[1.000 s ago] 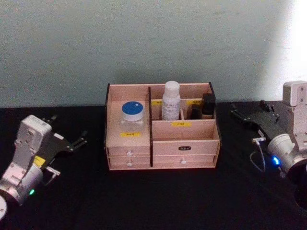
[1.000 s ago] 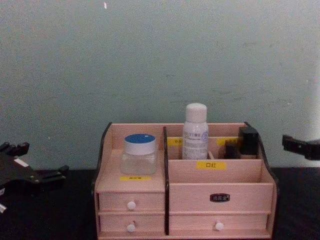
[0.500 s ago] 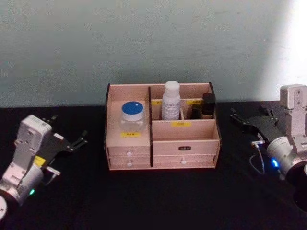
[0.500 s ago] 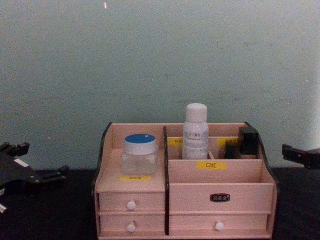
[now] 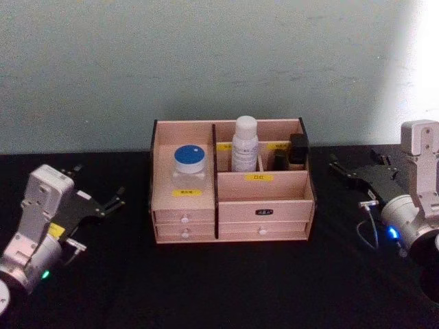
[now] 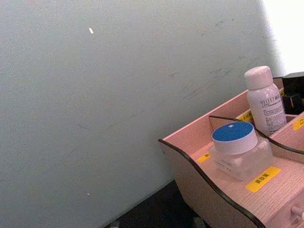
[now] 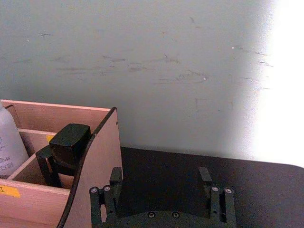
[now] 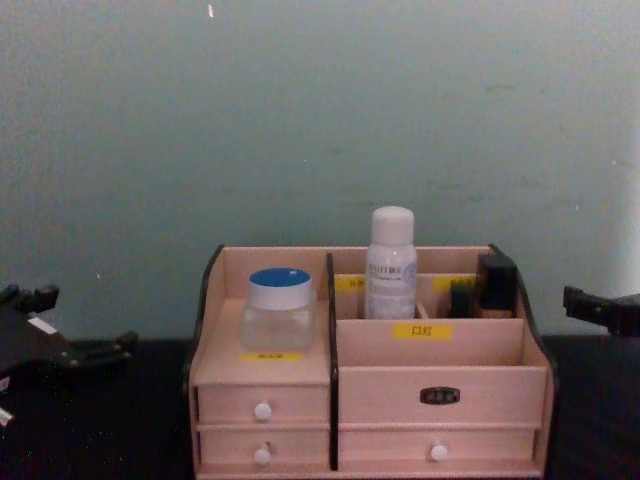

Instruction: Pick up the facial cleanser and watermelon frost from the table and place them into the tiered storage box.

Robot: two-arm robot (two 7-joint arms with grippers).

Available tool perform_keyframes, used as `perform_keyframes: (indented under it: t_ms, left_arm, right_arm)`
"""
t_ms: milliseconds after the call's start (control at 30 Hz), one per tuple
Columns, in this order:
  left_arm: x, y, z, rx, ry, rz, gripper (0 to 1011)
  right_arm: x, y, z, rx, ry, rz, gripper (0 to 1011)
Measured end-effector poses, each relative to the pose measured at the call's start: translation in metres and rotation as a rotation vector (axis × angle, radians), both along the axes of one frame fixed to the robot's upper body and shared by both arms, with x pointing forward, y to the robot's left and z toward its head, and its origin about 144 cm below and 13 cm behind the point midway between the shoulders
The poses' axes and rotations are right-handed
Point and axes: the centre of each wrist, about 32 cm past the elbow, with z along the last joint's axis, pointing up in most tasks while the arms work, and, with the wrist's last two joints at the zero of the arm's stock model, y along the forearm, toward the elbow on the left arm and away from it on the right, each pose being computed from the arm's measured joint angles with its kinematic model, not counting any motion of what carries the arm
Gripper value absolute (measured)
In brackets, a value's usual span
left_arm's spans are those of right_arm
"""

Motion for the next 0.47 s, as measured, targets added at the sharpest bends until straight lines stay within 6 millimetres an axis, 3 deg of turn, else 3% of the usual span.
perform_keyframes:
  t_ms: [467]
  left_arm:
    - [0.0, 0.0, 0.0, 0.0, 0.0, 0.0, 1001]
  right_arm:
    - [0.0, -0.0001, 0.0005, 0.001, -0.002, 0.0, 1000]
